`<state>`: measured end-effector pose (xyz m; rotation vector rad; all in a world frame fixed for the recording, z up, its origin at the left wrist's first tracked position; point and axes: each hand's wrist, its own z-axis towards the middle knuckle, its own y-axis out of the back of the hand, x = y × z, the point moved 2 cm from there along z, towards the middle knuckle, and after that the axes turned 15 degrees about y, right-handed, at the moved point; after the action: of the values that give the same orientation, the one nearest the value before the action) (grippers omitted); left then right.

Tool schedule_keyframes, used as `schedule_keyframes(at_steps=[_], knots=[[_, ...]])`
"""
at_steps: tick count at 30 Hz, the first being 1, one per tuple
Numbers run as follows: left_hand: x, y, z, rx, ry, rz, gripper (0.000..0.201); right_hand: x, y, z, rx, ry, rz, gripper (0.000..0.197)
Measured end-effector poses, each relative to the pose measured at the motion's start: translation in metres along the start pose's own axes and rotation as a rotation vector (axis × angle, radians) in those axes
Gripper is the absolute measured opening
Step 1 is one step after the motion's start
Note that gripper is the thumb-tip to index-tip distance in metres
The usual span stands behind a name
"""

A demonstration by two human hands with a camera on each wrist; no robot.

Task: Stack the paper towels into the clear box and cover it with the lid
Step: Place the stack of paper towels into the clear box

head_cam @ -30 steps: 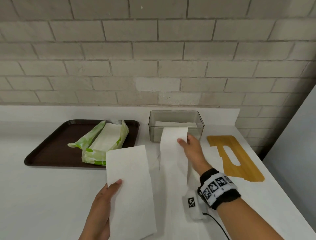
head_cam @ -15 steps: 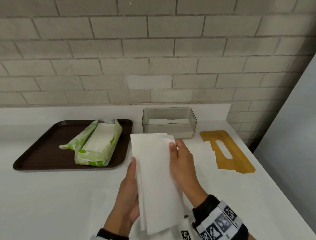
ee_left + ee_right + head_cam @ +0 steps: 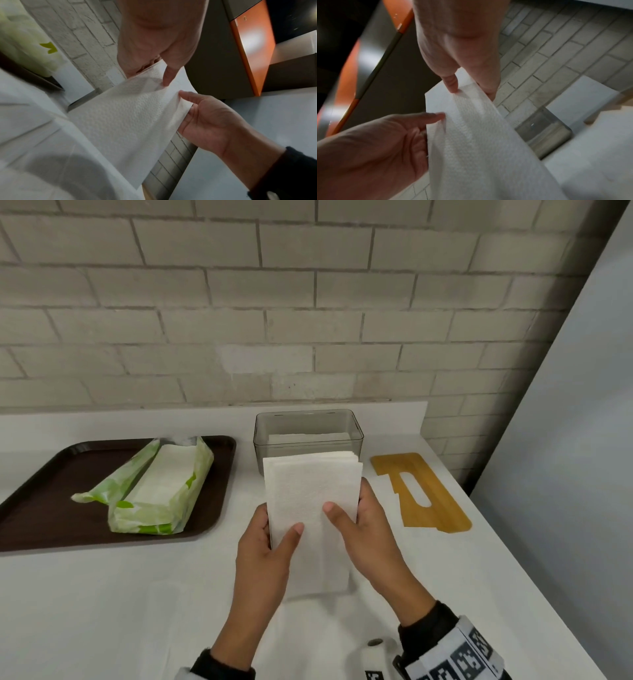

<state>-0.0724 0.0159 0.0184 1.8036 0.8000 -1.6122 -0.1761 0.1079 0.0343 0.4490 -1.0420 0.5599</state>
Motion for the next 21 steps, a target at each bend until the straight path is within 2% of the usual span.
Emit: schedule_keyframes(at_steps=[6, 9, 11, 13, 16, 18, 19, 21], knots=[[-0.001, -0.008, 0.001, -0.029, -0.014, -0.011, 0.039, 0.000, -0.001, -0.004, -0.015, 0.030, -0.005, 0.035], [0.000, -0.009, 0.002, -0.037, -0.018, -0.036, 0.033, -0.004, -0.002, -0.004, 0.004, 0.002, -0.026, 0.043], [0.000, -0.009, 0.004, -0.034, -0.005, -0.090, 0.028, -0.008, 0.000, -0.004, 0.016, -0.038, -0.036, 0.049], [-0.002, -0.006, 0.007, -0.029, 0.035, -0.199, 0.024, -0.014, 0.004, -0.005, 0.113, -0.141, -0.075, 0.052], [0.000, 0.006, 0.014, -0.029, 0.116, -0.368, 0.021, -0.027, 0.011, -0.016, 0.429, -0.313, -0.189, 0.043], [0.004, 0.020, 0.019, -0.057, 0.141, -0.411, 0.020, -0.028, 0.022, -0.020, 0.537, -0.330, -0.243, 0.031], [0.006, 0.028, 0.021, -0.082, 0.139, -0.379, 0.019, -0.025, 0.031, -0.018, 0.522, -0.310, -0.243, 0.024], [0.012, 0.040, 0.021, -0.115, 0.130, -0.270, 0.020, -0.019, 0.050, -0.010, 0.364, -0.259, -0.180, 0.016]])
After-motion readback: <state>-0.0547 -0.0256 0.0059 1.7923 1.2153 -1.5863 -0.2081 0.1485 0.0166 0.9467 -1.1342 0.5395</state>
